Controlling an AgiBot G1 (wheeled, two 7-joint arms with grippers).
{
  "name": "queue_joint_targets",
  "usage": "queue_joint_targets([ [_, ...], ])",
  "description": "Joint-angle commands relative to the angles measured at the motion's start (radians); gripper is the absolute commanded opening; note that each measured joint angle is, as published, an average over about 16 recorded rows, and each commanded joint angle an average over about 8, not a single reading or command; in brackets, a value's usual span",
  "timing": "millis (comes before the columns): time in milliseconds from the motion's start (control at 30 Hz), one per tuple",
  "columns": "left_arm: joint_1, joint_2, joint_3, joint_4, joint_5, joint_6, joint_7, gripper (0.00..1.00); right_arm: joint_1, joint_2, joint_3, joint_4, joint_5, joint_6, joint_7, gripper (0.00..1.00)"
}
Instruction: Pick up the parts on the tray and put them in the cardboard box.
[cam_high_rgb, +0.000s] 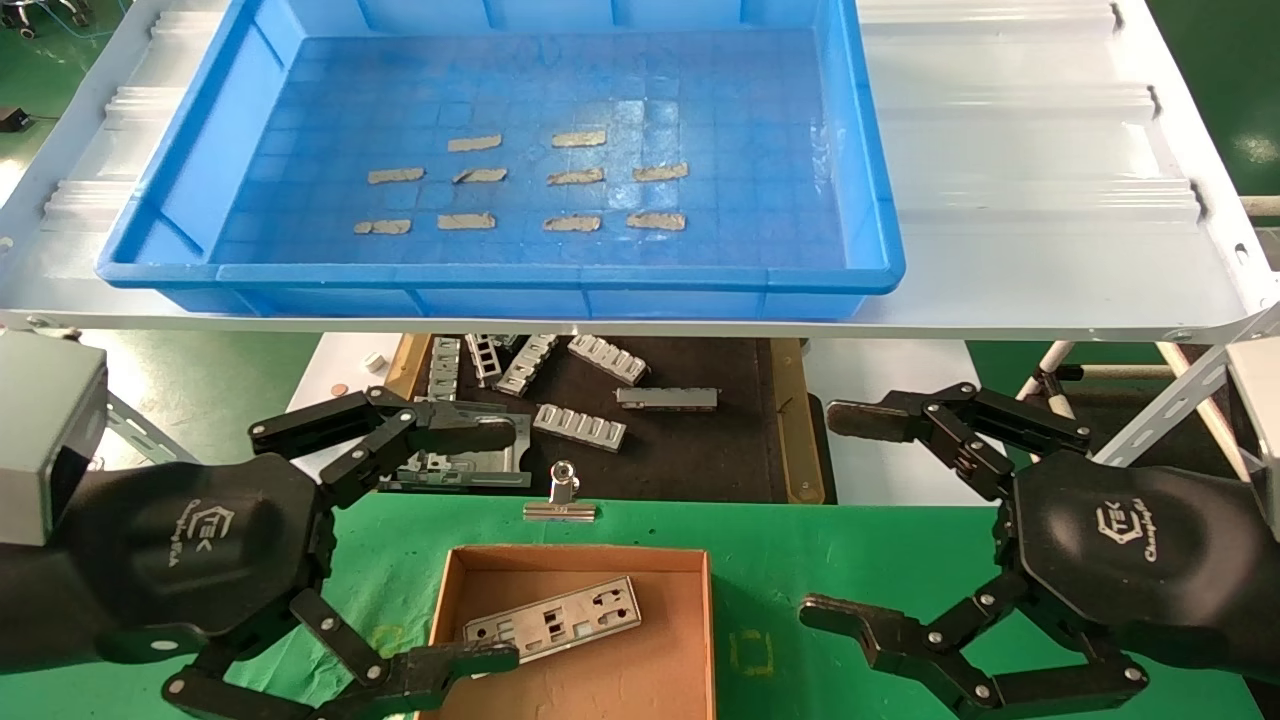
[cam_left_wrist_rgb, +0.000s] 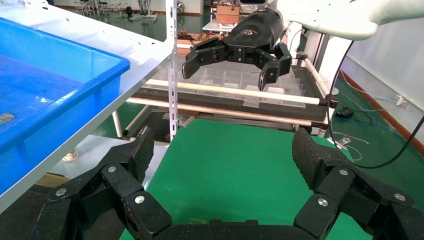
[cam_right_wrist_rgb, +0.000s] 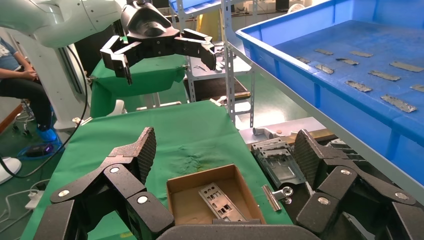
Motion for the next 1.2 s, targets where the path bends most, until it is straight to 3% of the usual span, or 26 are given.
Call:
queue_joint_targets([
  [33,0.0,0.0,0.0,0.0,0.0,0.0,0.0,1.0,0.0,0.0,0.0,0.0,0.0,0.0,0.0,1.0],
  [1200,0.0,0.0,0.0,0.0,0.0,0.0,0.0,1.0,0.0,0.0,0.0,0.0,0.0,0.0,0.0,1.0],
])
